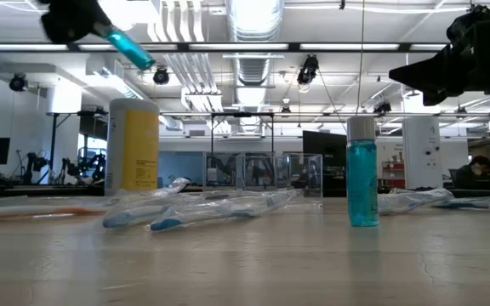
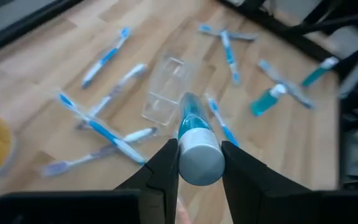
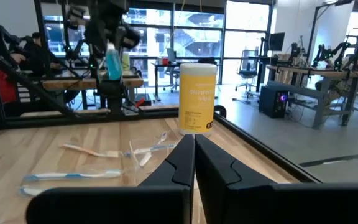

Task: Pick & Place toothbrushing station
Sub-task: Put the mouthwash into the middle section of the transparent organizer

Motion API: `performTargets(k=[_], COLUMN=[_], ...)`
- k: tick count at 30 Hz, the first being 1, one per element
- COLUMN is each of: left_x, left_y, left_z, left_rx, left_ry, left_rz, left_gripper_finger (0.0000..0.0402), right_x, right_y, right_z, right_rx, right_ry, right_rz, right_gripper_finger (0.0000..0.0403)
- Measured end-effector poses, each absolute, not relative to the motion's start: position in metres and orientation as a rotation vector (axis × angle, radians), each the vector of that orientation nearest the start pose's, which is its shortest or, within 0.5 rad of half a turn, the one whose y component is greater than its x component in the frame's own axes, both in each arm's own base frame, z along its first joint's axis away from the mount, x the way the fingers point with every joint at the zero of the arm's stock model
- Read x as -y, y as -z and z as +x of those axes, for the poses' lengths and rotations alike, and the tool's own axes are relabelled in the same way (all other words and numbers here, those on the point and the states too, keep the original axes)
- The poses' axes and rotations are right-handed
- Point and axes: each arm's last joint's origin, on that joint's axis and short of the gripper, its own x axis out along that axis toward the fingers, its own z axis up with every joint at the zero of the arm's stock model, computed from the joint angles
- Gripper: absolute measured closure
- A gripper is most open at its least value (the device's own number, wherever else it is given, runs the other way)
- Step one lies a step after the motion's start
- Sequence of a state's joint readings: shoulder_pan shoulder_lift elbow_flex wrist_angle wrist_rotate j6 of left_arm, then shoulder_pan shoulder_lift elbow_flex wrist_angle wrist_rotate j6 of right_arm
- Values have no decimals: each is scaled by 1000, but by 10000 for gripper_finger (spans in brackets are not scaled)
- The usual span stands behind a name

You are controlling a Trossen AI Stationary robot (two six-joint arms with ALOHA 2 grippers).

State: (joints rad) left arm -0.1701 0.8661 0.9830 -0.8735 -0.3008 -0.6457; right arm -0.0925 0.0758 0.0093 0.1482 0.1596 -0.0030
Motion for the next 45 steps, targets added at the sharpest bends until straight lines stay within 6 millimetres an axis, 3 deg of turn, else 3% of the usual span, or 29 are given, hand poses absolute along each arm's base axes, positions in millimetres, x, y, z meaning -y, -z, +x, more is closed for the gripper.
performTargets(k=[5,12,16,20,24,33,45], left_x=[13,0,-8,-17,-25,-39,-61], left_y=[-363,-391,-382,-373,-349,-321,-303], left_z=[211,295,341,369,396,424,426], left_rx=[-780,-916,-996,-1096,-1199,-1279,-1329], left_ry=[-395,-319,-287,-286,-300,-286,-252], left_rz=[-339,-213,-189,-166,-148,-110,-36], left_gripper_finger=[304,304,304,304,304,304,304], right_x=[14,14,14,14,14,14,14], right_y=[-174,-173,-173,-173,-173,-173,-173], right_z=[101,101,101,101,101,101,101], right_rx=[75,59,56,56,56,57,56], right_ry=[252,251,252,252,252,252,253], right_rz=[-1,-2,-9,-9,-9,-10,-17], right_gripper_finger=[394,394,394,394,394,394,394])
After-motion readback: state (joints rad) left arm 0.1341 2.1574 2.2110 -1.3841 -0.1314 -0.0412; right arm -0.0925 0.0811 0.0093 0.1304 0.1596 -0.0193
